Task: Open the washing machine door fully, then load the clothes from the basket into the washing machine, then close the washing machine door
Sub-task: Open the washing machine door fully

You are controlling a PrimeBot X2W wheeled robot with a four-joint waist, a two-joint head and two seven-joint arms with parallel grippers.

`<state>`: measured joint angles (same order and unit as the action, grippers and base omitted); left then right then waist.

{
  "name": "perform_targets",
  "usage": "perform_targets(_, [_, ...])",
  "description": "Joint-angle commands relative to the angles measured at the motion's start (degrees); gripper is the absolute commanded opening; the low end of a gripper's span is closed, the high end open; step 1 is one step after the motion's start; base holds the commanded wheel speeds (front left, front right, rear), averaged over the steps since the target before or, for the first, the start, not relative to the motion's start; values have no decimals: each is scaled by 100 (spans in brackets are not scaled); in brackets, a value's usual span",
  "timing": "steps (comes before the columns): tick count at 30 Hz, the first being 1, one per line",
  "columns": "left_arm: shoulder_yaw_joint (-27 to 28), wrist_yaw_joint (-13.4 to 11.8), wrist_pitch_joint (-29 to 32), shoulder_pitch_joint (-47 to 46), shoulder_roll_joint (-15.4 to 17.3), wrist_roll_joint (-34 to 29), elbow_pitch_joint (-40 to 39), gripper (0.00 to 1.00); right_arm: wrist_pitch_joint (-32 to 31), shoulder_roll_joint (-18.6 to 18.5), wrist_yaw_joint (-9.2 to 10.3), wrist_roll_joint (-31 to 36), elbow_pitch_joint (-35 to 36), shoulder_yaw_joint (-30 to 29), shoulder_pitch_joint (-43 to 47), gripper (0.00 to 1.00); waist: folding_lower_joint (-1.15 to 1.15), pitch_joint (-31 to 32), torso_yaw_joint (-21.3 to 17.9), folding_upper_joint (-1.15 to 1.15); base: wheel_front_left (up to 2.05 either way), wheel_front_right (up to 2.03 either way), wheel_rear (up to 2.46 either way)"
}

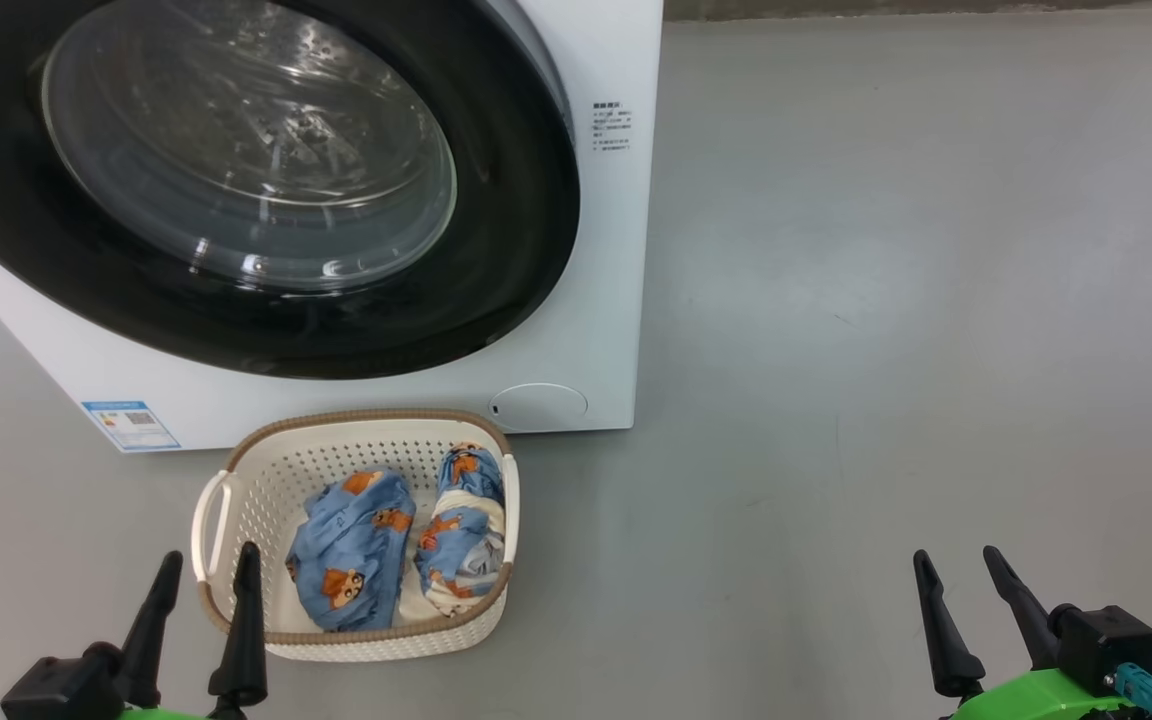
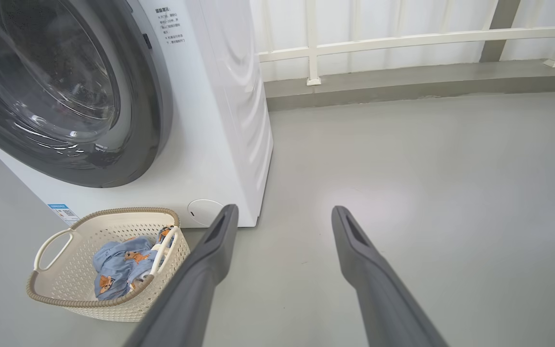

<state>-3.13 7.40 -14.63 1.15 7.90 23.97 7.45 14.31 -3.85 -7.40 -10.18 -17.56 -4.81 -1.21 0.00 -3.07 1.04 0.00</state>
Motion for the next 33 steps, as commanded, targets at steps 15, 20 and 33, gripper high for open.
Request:
perform_targets(15, [63,9,-37,-186,73,84,-122,100,69,76,-9,-1326,80,476,-604,0,0,26,47,0,4,4,-8])
perform_targets(20, [-21,9,-37,-230,68,99,-106,100,69,91,-9,-2161,115,675,-1239,0,0,13,118,0,0,0,0])
perform_targets(33, [-470,9,-37,-588,39,215,-123,100,69,56,-9,-4902,261,774,-3450,0,0,-365,666,0,0,0,0])
